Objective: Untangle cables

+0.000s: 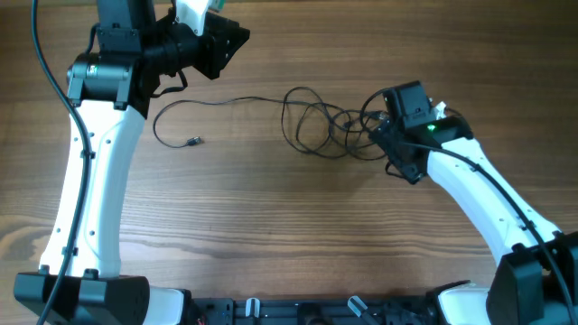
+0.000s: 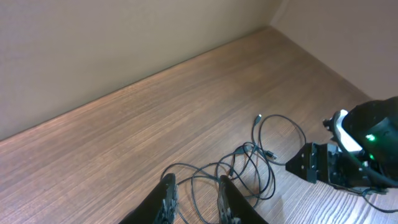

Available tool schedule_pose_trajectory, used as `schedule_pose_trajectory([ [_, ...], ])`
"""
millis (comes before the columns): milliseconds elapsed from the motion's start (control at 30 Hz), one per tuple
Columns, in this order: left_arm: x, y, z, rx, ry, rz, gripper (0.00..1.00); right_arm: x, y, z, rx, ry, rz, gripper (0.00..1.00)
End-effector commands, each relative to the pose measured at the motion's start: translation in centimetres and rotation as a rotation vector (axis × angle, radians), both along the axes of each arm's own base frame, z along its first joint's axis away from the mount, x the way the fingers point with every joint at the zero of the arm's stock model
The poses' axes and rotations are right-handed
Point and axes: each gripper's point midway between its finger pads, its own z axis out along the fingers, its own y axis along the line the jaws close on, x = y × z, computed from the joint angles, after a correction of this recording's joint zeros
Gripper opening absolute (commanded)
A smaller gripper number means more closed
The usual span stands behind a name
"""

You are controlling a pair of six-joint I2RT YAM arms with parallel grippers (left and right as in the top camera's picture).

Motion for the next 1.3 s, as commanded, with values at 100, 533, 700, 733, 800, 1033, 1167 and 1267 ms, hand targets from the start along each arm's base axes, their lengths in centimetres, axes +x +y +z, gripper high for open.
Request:
schedule_pose_trajectory([
  [100,0.1,-0.1,0.5,0.009,-0.025,-0.008,0.23,0.2,0.6,-2.5,0.032,0.014,-0.027,0.85],
  [533,0.1,-0.1,0.5,0.009,-0.024,-0.008,0.22,1.5,2.9,-6.3,0.134,0.053,-0.014,0.53],
  [700,0.1,-0.1,0.5,0.009,-0.024,-0.008,0.22,1.9,3.1,-6.1,0.14,0.036,-0.012,0.1],
  [733,0.1,-0.1,0.5,0.009,-0.024,-0.008,0.22,2.0,3.1,-6.1,0.14,0.034,-0.012,0.05],
  [800,0.1,-0.1,0.5,0.009,-0.024,-0.008,0.23,2.2,3.1,-6.1,0.142,0.026,-0.011,0.05],
  [1033,0.1,-0.1,0.4,0.01,-0.018,-0.008,0.22,5.5,5.0,-4.5,0.159,-0.125,0.189,0.04],
  [1167,0.0,-0.1,0.3,0.01,-0.011,-0.007,0.23,8.3,6.5,-2.1,0.178,-0.275,0.307,0.05],
  [1267,0.0,-0.1,0.3,0.011,-0.011,-0.008,0.24,9.7,7.5,0.4,0.192,-0.378,0.38,0.04],
])
